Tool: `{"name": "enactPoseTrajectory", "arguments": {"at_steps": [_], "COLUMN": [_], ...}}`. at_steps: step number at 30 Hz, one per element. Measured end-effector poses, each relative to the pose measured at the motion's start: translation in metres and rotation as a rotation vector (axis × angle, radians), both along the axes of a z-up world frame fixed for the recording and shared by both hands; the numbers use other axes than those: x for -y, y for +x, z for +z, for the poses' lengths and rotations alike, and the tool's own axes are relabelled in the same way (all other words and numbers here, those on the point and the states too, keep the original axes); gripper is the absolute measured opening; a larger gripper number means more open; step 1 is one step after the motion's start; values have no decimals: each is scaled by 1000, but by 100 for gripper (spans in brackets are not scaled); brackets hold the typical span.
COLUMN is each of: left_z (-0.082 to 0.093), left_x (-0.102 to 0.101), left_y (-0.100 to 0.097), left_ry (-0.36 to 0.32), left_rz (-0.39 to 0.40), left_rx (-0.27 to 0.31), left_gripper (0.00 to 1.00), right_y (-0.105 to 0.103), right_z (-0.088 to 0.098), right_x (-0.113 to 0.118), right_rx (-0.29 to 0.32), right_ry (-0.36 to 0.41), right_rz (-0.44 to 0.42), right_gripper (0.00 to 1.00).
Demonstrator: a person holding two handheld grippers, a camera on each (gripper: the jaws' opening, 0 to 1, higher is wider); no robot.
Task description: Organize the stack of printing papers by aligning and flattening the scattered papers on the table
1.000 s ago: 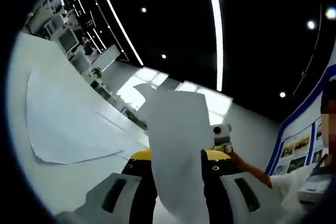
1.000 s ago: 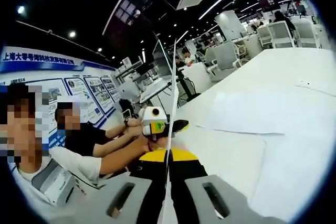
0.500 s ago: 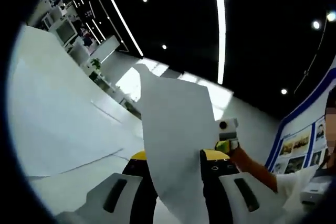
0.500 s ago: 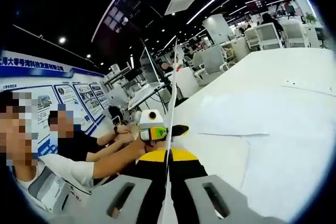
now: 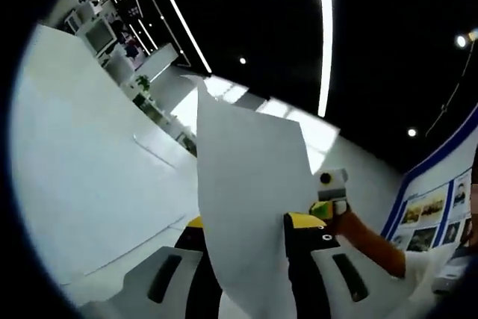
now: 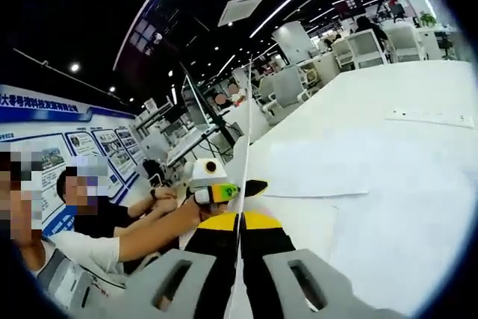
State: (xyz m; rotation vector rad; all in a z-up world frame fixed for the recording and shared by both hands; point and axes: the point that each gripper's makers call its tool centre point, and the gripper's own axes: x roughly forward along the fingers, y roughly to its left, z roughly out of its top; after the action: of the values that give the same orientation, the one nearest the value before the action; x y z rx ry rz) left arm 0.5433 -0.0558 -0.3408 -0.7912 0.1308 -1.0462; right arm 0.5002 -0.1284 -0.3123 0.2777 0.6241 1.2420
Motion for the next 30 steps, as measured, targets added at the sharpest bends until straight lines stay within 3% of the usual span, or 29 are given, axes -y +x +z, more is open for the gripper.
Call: {"name": "enactPoseTrajectory", "arguments": {"at_steps": [10, 14, 20, 30], "left_z": [-4, -2, 2, 6], "left_x": [-5, -6, -6, -2], "left_y": [10, 9, 7, -2], "left_ry": [12, -12, -30, -38], "left_rz": [0, 5, -3, -57], "left_rx": [-17, -20, -13, 17], "left_gripper": [33, 32, 28, 6], "right_y": [4, 1, -2, -11], "right_z": [-5, -8, -13, -21], "right_x": [2, -1, -7, -12], "right_rx": [18, 57, 37, 45], "right_ry": [-21, -25, -15, -13], "right_rz": [-10, 1, 18, 38], "right_gripper": [0, 0, 0, 0]}}
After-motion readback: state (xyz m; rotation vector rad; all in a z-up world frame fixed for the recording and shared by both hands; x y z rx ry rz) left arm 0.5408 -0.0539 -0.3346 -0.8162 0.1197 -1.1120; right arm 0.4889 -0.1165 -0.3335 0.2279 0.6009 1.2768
